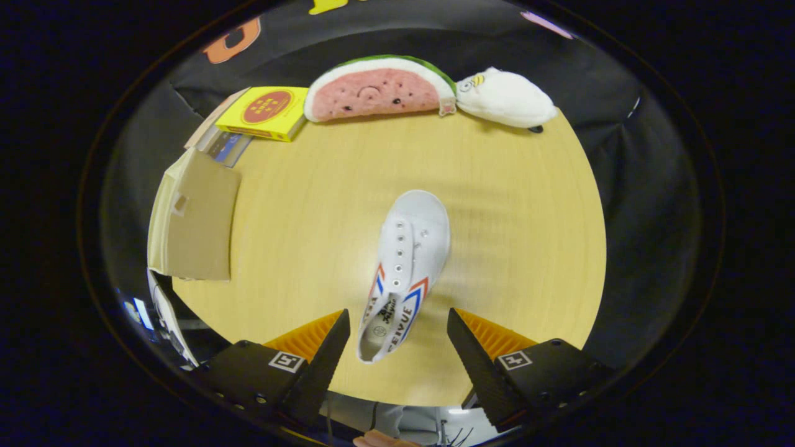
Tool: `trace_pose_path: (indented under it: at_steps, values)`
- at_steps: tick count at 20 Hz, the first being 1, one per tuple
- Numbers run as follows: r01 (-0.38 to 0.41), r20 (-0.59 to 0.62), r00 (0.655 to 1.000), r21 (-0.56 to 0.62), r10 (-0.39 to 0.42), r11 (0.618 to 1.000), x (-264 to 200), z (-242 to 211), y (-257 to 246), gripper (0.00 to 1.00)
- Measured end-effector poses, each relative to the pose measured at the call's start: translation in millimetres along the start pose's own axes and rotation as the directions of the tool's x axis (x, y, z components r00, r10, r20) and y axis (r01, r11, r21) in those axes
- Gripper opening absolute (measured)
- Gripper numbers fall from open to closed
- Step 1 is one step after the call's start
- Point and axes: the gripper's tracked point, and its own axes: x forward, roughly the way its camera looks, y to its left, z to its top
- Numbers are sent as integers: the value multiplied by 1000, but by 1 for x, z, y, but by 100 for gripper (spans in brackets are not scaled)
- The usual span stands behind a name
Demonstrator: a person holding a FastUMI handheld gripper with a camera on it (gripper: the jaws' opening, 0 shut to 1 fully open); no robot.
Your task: Open the storage box then place both shoes into the box .Put the left shoe in first, then the right shoe, with the right side of both shoes facing outward in a uniform manner.
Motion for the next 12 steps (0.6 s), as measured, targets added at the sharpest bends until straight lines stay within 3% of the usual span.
trace_pose_path:
  at_steps: [3, 8, 9, 12]
  values:
    - [45, -35, 998, 10, -45, 999, 25, -2, -23, 96]
    - [32, -73, 997, 48, -29, 998, 63, 9, -18, 94]
    - [25, -89, 996, 59, -20, 998, 68, 8, -16, 88]
    - [-63, -80, 994, 88, 70, 994, 78, 10, -4, 57]
